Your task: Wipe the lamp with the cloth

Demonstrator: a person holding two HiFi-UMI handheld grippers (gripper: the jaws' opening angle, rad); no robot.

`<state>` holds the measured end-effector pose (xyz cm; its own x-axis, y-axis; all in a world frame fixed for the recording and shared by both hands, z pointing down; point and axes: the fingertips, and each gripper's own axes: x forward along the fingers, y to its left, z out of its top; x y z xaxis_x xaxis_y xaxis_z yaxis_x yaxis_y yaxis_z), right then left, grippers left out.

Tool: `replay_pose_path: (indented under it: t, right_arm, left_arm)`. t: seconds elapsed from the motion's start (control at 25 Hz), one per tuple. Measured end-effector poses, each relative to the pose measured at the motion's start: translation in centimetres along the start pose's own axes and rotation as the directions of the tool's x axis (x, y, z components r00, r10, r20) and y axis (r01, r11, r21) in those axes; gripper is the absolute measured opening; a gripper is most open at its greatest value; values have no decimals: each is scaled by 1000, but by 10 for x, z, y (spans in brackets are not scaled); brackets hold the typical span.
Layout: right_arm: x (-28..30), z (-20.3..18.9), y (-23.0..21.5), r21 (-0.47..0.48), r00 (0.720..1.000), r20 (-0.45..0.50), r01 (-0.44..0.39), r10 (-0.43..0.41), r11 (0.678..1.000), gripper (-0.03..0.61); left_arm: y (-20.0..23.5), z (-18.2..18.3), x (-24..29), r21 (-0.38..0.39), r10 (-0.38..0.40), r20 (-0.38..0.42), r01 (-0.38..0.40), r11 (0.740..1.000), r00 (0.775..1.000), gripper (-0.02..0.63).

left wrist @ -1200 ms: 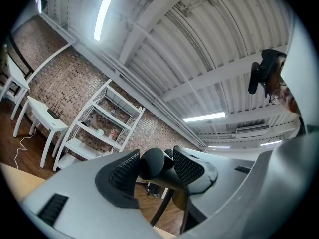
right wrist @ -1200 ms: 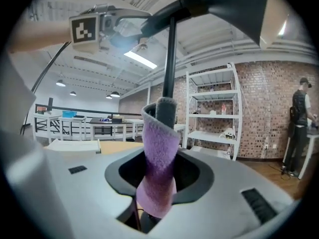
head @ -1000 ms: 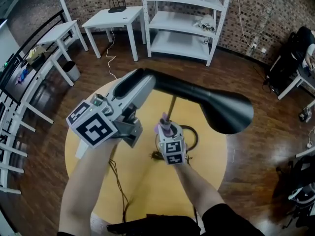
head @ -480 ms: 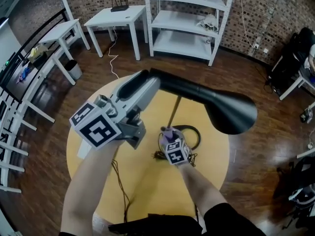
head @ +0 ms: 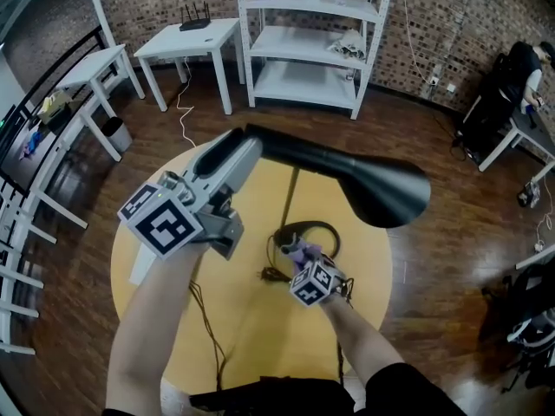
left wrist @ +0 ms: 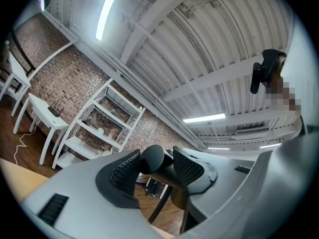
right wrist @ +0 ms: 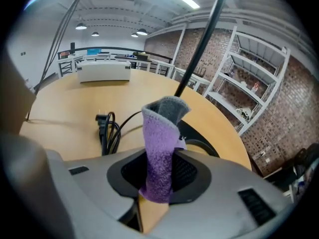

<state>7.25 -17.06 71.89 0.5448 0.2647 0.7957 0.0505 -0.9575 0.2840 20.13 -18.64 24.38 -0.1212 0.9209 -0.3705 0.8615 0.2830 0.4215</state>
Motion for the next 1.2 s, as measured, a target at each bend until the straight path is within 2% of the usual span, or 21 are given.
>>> replay_pose_path:
  t: [0.2, 0.28, 0.36, 0.48, 0.56, 0.68, 0.76, 0.84, 0.88, 0.96, 1.04, 1.12, 1.2]
  right_arm:
    - [-19, -50, -19, 82, 999, -27, 44, -42, 996, 102]
    - [-22, -70, -36, 99, 996, -45, 81, -77, 992, 101]
    - [-23, -87, -57, 160, 994, -63, 96, -87, 982, 101]
    - [-25, -89, -56, 293, 998, -59, 24, -7, 956, 101]
    - [-21, -87, -50, 310, 996, -84, -12, 40, 951, 101]
    - [-22, -93, -50, 322, 986, -163, 10, 45, 947, 102]
    - [-33, -85, -59, 270, 987, -160, 74, -31, 960, 101]
    - [-41, -57, -67, 97, 990, -31, 137, -135, 986, 101]
    - [-41, -41, -64, -10, 988, 56, 147, -147, 989, 101]
    - [-35, -6, -47, -167, 978, 182, 134, -103, 977, 101]
    - [-18, 24, -28, -209, 975, 221, 80, -33, 975, 101]
    - [-1, 38, -10, -190, 982, 185, 4, 32, 982, 102]
    - [2, 35, 3, -219, 989, 123, -49, 78, 974, 101]
  left_arm:
    - [3, 3, -3, -11, 15, 21, -15, 1000, 1000, 189]
    - [2, 3, 1, 7, 15, 23, -15, 1000, 1000, 189]
    - [-6, 3, 11, 35, 10, 18, -11, 999, 1000, 190]
    - [-12, 0, 8, 54, 57, -3, -56, 997, 998, 189]
    - [-6, -3, 2, 66, 91, -20, -90, 994, 996, 188]
    - [-4, 1, -3, 104, 113, -22, -110, 988, 993, 186]
    - [-8, 5, -3, 129, 120, -16, -117, 985, 993, 186]
    - [-11, 8, -1, 154, 135, 0, -134, 979, 991, 186]
    - [-12, 7, 0, 170, 148, 10, -147, 974, 989, 186]
    - [-18, -2, 1, 227, 176, 19, -176, 958, 984, 186]
    - [-26, -8, 0, 318, 213, 9, -204, 926, 977, 199]
    - [-32, -8, -2, 390, 253, 5, -235, 890, 967, 204]
    - [-34, -1, -3, 420, 303, 29, -286, 861, 953, 206]
